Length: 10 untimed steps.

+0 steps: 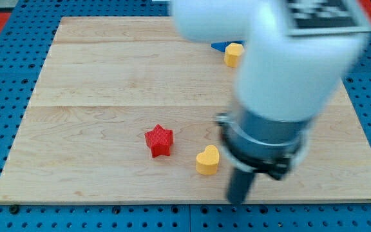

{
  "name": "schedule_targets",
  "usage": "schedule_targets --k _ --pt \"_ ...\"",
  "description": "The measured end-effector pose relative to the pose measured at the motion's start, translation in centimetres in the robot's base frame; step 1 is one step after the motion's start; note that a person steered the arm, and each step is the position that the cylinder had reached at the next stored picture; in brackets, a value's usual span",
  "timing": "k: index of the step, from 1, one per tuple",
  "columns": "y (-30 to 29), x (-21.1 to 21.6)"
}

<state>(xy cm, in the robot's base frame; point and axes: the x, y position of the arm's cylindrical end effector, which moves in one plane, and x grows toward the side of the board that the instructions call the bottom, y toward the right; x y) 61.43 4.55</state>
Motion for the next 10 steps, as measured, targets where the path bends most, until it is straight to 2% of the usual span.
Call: schedule_targets --k 3,5,6,7,9,10 --pt "-3.5 -12.0" --pt "-0.3 -19.6" --pt "3.2 -18.9" --pt "4.2 -16.3" --pt "5.6 -26.1" --pt "11.3 -19.3"
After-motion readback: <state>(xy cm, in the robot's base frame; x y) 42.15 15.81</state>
